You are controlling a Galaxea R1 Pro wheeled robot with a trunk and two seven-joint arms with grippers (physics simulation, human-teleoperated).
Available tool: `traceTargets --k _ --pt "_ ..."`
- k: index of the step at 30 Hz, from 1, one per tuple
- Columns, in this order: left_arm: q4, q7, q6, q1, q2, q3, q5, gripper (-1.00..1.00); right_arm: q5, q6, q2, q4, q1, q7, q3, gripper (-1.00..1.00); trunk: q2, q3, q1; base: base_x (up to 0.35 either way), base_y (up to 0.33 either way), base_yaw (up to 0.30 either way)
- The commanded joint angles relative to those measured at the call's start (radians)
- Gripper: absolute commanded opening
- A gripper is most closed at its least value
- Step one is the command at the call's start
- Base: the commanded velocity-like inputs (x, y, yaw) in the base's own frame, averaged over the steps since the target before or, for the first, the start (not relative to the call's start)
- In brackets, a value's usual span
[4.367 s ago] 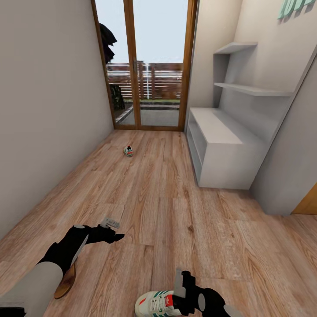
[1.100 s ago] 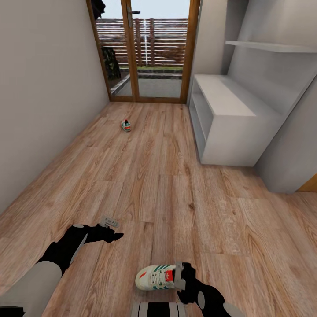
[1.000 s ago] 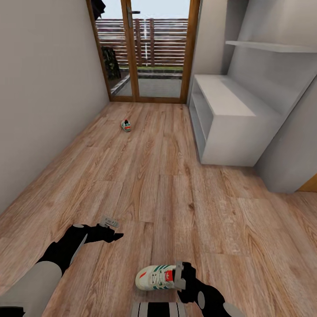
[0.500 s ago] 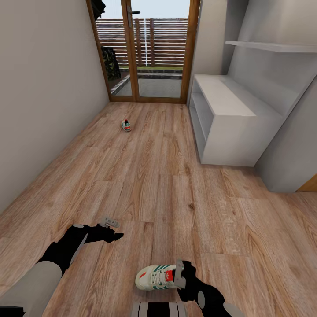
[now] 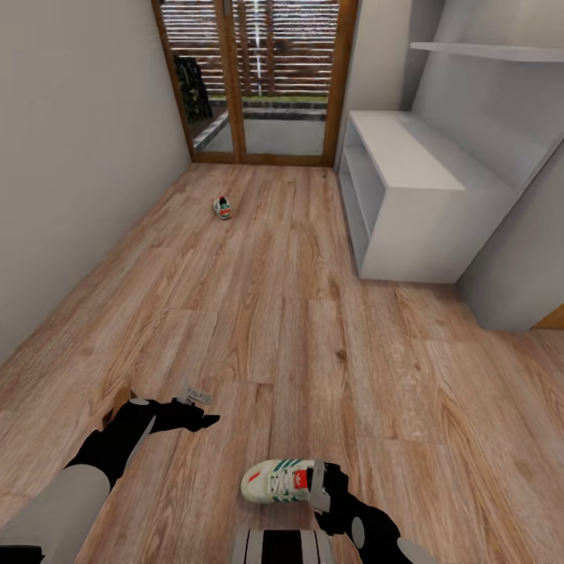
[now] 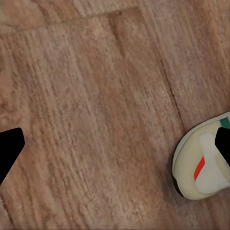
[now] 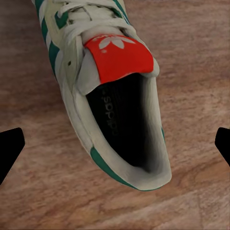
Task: Pick up the two gym shoes and the two sandals from the corridor floor and place them onto the hallstand (shoe rack) in the corridor, making sure they are on the rack and not on the floor. Arrange them so the two gym shoes are next to each other and the two sandals are next to each other.
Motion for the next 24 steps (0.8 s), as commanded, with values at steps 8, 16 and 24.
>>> traceTargets --k 8,16,24 --pt "-0.002 -0.004 0.003 0.0 0.001 -0.001 -0.006 1.0 0.007 0.005 0.0 -0.002 0.0 0.004 0.001 1.0 0.0 -0.009 0.0 0.0 0.0 0.0" --pt "-0.002 -0.004 0.002 0.001 0.001 -0.001 -0.006 1.0 0.007 0.006 0.0 -0.002 0.0 0.004 0.001 1.0 0.0 -0.011 0.0 0.0 0.0 0.0" --pt "-0.002 -0.004 0.002 0.001 0.001 -0.001 -0.006 1.0 0.007 0.007 0.0 -0.003 0.0 0.004 0.001 1.0 0.0 -0.011 0.0 0.0 0.0 -0.016"
